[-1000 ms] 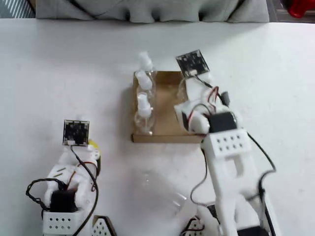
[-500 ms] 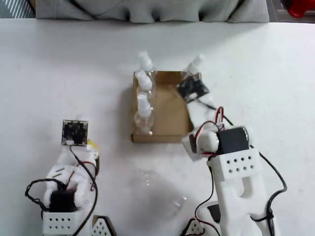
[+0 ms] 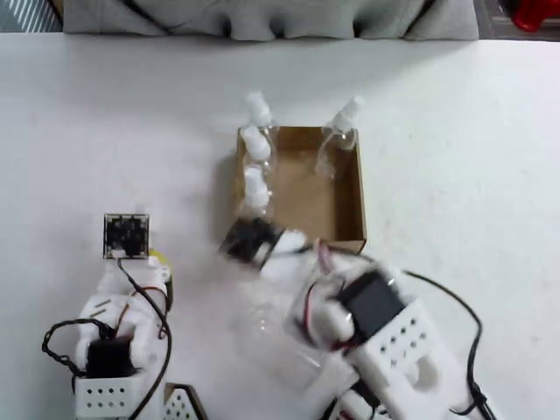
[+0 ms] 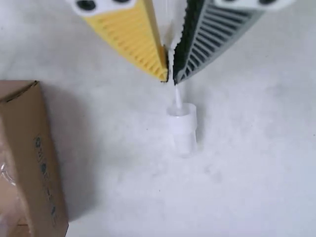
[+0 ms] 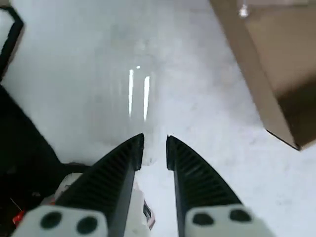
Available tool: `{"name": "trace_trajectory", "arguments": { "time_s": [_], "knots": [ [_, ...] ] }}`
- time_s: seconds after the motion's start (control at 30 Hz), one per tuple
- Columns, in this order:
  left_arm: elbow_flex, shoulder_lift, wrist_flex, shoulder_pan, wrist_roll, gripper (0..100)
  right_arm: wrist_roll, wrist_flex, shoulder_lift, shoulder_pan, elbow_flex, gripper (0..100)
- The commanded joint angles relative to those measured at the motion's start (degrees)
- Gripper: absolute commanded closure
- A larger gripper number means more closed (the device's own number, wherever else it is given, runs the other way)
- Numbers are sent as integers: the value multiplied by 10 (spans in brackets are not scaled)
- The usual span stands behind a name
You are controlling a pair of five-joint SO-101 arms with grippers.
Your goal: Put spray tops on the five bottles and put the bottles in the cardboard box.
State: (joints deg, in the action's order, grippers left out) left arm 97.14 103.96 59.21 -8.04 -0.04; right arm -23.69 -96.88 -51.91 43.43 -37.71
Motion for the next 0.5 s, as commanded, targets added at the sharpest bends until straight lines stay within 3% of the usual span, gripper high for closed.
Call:
{"name": "trace_trajectory", "arguments": {
  "time_s": [0.0,0.1,0.33,0.47],
  "knots": [
    [-2,9,-8,-7,-6,980,-1,37,-27,109,-40,959],
    [-2,9,-8,-7,-6,980,-1,65,-16,129,-48,936],
    [-2,9,-8,-7,-6,980,-1,142,36,159,-127,741],
    [-2,9,-8,-7,-6,980,-1,213,69,159,-178,714]
  ]
}}
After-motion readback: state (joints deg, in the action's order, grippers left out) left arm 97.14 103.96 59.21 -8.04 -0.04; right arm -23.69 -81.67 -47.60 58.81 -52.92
